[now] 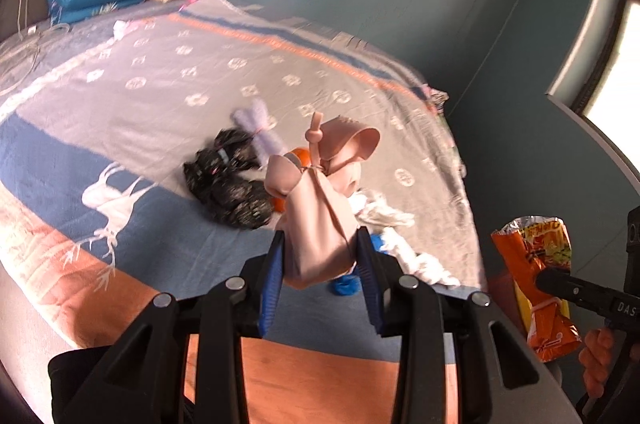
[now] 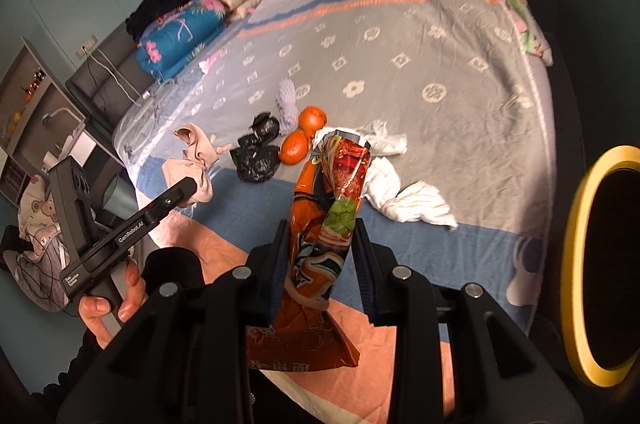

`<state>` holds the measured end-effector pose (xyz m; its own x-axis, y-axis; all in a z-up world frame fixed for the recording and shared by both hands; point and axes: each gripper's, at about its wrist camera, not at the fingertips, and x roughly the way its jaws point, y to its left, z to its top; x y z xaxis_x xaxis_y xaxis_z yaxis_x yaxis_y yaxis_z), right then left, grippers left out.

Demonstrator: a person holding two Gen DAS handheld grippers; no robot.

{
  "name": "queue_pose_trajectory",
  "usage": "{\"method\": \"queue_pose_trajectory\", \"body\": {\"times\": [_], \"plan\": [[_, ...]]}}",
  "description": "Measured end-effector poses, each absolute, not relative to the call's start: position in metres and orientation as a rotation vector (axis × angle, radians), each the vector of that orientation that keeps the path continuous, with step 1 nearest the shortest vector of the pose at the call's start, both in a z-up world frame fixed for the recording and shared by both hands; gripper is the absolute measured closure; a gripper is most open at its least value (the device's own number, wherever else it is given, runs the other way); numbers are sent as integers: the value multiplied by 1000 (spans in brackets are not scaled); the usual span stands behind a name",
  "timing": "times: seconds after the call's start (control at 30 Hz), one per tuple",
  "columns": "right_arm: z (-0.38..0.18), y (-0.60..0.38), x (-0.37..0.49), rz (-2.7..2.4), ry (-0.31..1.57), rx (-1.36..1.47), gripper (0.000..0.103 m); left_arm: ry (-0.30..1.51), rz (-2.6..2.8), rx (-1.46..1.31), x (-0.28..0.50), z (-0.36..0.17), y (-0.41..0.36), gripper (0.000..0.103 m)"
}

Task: Collect trash
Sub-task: 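Lift and carry the pink cloth and chip bag with both tools over the bin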

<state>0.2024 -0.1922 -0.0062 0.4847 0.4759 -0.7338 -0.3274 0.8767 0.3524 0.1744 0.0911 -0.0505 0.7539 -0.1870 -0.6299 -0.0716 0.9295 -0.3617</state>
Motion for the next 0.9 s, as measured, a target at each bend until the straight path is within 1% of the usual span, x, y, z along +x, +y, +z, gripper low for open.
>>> {"method": "queue_pose_trajectory", "body": {"times": [0.4,0.9], "plan": [[38,-259,166,446,811,234,73,622,-171,-298,158,11,33,70],[68,-335,136,358,689,283,73,569,-316,-225,159,49,-42,70]]}}
